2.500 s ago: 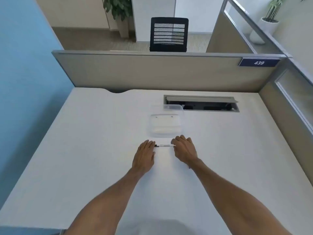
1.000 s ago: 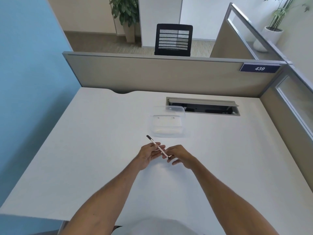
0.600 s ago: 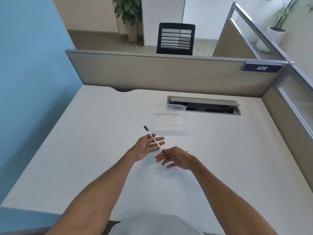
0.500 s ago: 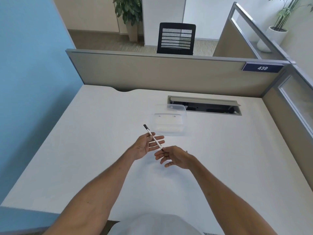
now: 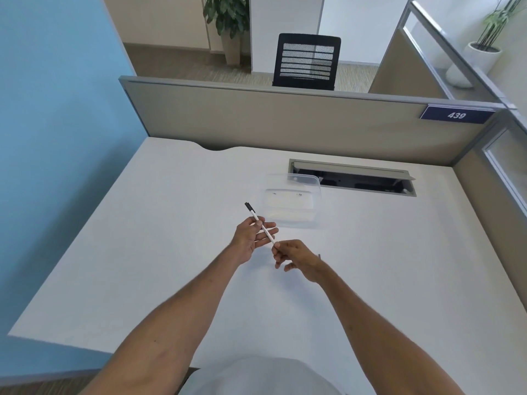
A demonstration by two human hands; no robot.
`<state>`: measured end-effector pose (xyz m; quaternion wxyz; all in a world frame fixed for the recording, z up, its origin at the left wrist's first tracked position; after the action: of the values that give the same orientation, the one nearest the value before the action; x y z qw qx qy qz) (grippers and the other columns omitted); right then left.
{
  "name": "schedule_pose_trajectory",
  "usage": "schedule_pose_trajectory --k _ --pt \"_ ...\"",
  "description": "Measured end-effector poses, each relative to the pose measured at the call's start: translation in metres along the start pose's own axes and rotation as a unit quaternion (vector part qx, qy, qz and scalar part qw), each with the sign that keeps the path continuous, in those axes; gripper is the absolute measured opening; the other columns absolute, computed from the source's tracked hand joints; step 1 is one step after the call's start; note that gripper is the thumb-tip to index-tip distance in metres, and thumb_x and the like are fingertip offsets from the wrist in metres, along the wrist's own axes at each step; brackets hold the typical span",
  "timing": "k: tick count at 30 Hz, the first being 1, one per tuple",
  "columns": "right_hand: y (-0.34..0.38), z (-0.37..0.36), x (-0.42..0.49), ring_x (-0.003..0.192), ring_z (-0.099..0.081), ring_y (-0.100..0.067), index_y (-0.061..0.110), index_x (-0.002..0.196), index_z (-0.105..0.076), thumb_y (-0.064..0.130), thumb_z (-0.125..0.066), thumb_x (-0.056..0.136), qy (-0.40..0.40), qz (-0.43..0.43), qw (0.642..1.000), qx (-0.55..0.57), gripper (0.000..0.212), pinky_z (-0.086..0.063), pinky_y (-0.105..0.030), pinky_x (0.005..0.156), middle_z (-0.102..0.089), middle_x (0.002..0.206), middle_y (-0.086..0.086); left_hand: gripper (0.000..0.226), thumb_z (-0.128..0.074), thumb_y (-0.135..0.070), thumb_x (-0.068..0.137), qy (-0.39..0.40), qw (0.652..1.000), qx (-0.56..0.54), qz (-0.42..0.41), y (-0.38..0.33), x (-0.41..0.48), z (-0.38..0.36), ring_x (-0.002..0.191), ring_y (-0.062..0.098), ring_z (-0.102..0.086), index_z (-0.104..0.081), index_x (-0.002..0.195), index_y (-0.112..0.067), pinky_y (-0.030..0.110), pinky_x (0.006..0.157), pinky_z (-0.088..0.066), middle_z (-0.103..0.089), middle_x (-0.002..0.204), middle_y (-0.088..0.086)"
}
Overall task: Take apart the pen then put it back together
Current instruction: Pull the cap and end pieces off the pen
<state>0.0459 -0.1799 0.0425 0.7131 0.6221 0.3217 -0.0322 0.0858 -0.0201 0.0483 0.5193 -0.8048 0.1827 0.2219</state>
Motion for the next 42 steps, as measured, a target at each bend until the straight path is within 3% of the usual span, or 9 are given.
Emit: schedule_pose_trajectory --k 8,11,16,19,22,25,28,35,42 --pt "0.006 0.008 0.011 0.061 -0.067 -0.019 0.015 0.077 -0.071 0.018 -0.052 0.110 -0.115 0.050 0.970 -0.208 0.038 -0.054 -0.031 0.064 -0.071 0.068 0.002 0.009 -0.050 -0.011 0.114 -0.069 0.997 0.003 -0.014 0.003 0.002 -0.002 0.087 0.028 -0.083 -0.059 0.114 -0.008 0.033 0.069 -0.068 -0.081 0.105 0.015" --pt "0.010 0.011 0.010 0.072 -0.071 -0.021 0.024 0.074 -0.069 0.024 -0.055 0.105 -0.153 0.071 0.940 -0.296 0.034 -0.058 -0.039 0.075 -0.074 0.073 0.006 0.008 -0.056 -0.014 0.112 -0.096 0.995 0.007 -0.015 0.004 0.004 0.001 0.083 0.026 -0.083 -0.061 0.114 -0.007 0.032 0.067 -0.067 -0.082 0.107 0.014" --pt "0.021 0.013 -0.002 0.086 -0.067 -0.021 0.025 0.089 -0.072 0.031 -0.060 0.105 -0.233 0.103 0.879 -0.403 0.021 -0.044 -0.033 0.067 -0.077 0.090 0.009 0.023 -0.073 -0.016 0.103 -0.136 0.990 -0.007 -0.025 0.007 0.007 0.009 0.079 0.032 -0.083 -0.065 0.115 0.002 0.036 0.070 -0.069 -0.081 0.106 0.021" --pt "0.013 0.020 0.003 0.080 -0.071 -0.014 0.026 0.090 -0.076 0.034 -0.066 0.102 -0.216 0.078 0.920 -0.318 0.018 -0.049 -0.032 0.068 -0.080 0.084 0.014 0.032 -0.080 -0.025 0.098 -0.114 0.993 -0.003 -0.024 0.006 0.008 0.011 0.084 0.033 -0.084 -0.066 0.110 0.001 0.034 0.070 -0.068 -0.080 0.105 0.018" --pt "0.007 0.020 0.007 0.068 -0.074 -0.016 0.025 0.089 -0.077 0.034 -0.068 0.102 -0.182 0.069 0.956 -0.219 0.019 -0.059 -0.036 0.067 -0.082 0.081 0.011 0.029 -0.074 -0.030 0.102 -0.068 0.998 0.005 0.003 0.007 0.008 0.005 0.104 0.037 -0.082 -0.066 0.114 -0.004 0.040 0.085 -0.068 -0.081 0.115 0.016" --pt "0.007 0.020 0.004 0.061 -0.073 -0.018 0.014 0.093 -0.079 0.026 -0.066 0.106 -0.166 0.064 0.976 -0.128 0.022 -0.053 -0.030 0.059 -0.084 0.084 -0.001 0.022 -0.059 -0.018 0.111 -0.030 0.999 -0.005 0.025 0.008 0.007 -0.001 0.115 0.039 -0.078 -0.064 0.126 -0.004 0.048 0.100 -0.063 -0.079 0.126 0.019" --pt "0.005 0.014 0.002 0.067 -0.072 -0.018 0.009 0.101 -0.080 0.035 -0.058 0.110 -0.113 0.015 0.991 -0.068 0.035 -0.051 -0.029 0.060 -0.085 0.093 -0.006 0.027 -0.053 -0.008 0.112 -0.008 0.999 0.037 0.016 0.008 0.008 -0.002 0.117 0.039 -0.077 -0.068 0.133 -0.001 0.050 0.105 -0.061 -0.077 0.131 0.021" --pt "0.006 -0.001 0.002 0.078 -0.073 -0.023 0.007 0.103 -0.080 0.036 -0.051 0.115 -0.042 -0.007 0.999 0.025 0.043 -0.053 -0.031 0.065 -0.081 0.092 -0.008 0.025 -0.053 -0.007 0.112 0.003 1.000 0.028 -0.002 0.003 0.004 -0.008 0.091 0.029 -0.084 -0.068 0.131 -0.001 0.032 0.071 -0.067 -0.075 0.116 0.016" --pt "0.006 0.003 0.006 0.079 -0.073 -0.024 0.009 0.098 -0.077 0.033 -0.050 0.112 -0.042 -0.032 0.996 0.078 0.038 -0.054 -0.036 0.070 -0.077 0.091 -0.009 0.014 -0.039 -0.013 0.117 0.048 0.998 -0.011 0.037 0.003 0.002 -0.020 0.120 0.039 -0.076 -0.050 0.127 -0.012 0.041 0.095 -0.064 -0.076 0.130 0.024"
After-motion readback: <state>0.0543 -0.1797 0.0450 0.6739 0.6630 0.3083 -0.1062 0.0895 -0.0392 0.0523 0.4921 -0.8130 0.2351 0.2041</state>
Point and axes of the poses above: each hand's wrist, its own x-axis towards the middle knuckle, its own z-axis out of the back of the hand, y = z × x, the point moved 7 cm from there along x, towards the middle knuckle
